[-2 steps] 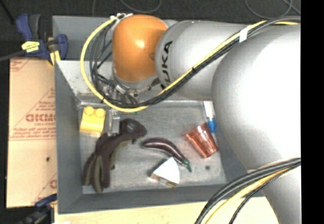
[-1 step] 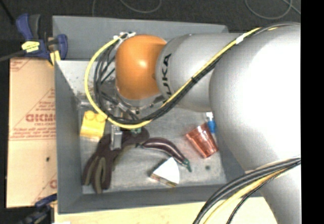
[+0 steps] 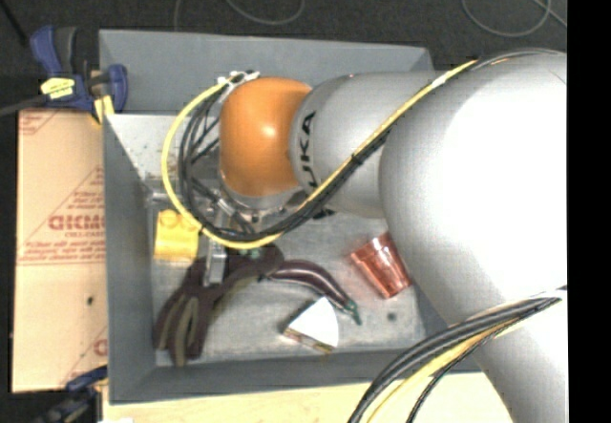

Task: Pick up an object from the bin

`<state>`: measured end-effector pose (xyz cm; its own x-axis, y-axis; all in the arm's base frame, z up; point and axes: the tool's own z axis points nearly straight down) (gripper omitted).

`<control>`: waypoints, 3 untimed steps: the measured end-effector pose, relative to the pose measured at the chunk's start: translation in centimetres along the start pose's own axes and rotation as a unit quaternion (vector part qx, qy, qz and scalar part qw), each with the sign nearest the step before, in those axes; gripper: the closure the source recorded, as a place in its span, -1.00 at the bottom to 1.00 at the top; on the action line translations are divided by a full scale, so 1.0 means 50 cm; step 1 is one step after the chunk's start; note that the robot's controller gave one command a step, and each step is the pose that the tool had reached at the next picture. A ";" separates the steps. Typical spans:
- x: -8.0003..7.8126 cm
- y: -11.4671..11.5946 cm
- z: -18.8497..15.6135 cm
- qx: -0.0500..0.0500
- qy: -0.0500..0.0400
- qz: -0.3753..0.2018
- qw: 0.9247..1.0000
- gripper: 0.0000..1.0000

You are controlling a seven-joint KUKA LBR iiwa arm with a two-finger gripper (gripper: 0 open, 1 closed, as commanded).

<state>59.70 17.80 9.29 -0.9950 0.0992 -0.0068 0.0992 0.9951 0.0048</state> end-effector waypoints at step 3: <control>0.024 -0.105 0.042 0.001 0.000 -0.031 1.000 1.00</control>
Offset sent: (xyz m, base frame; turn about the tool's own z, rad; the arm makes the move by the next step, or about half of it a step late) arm -0.0148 -0.0284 -0.0209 -0.1424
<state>57.98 12.70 7.14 -0.9993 0.0372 -0.0072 0.0371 0.9993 0.0032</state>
